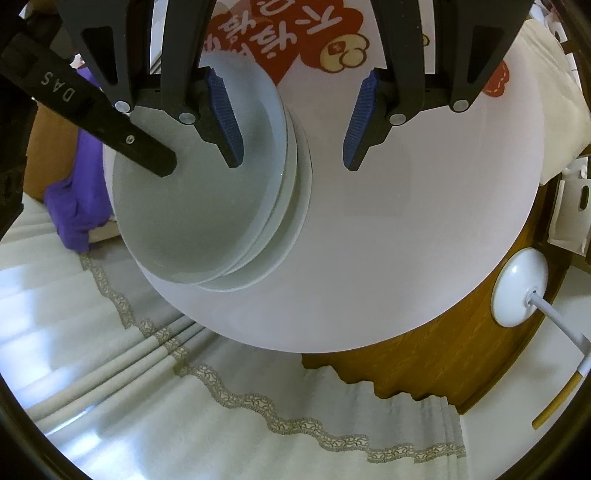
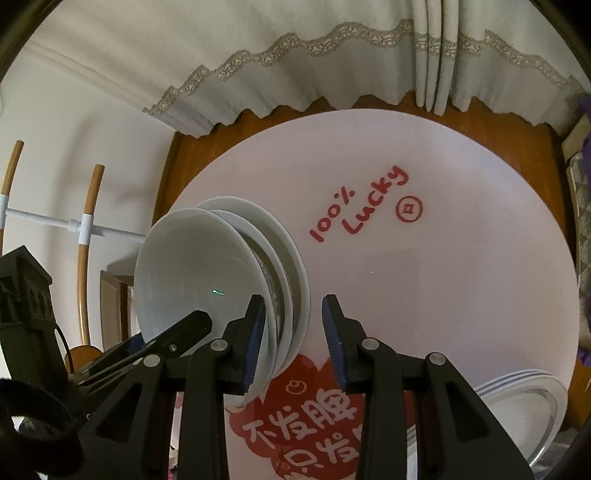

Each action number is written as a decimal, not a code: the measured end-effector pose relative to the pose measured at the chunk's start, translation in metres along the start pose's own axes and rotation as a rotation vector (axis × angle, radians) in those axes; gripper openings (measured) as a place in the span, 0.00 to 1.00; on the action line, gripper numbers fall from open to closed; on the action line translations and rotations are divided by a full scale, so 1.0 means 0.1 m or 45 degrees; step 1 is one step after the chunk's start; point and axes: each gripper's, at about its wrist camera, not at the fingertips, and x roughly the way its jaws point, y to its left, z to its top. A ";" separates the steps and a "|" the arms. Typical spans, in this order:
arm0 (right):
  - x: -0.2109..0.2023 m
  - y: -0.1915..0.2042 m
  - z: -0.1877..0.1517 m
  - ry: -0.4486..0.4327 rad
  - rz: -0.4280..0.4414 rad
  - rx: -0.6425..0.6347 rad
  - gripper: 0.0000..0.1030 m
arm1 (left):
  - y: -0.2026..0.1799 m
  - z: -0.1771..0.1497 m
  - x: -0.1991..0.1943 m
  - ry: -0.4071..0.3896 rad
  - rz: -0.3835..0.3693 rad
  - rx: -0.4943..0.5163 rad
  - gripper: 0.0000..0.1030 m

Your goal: Organize plates and bowls

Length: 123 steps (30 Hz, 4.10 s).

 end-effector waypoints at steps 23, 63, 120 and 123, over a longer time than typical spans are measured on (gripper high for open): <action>0.14 -0.05 0.01 0.006 0.116 -0.006 0.30 | 0.02 0.08 0.17 -0.035 -0.072 0.075 0.38; -0.14 -0.05 -1.29 0.044 0.062 0.061 0.23 | -0.22 -1.21 -0.42 0.013 0.055 0.283 0.25; -0.23 0.01 -2.72 -0.383 -0.155 0.361 0.26 | 0.02 -2.00 -0.54 -0.037 -0.040 0.989 0.27; -0.24 0.04 -2.73 -0.376 -0.182 0.364 0.26 | 0.02 -1.99 -0.52 -0.028 -0.054 1.002 0.27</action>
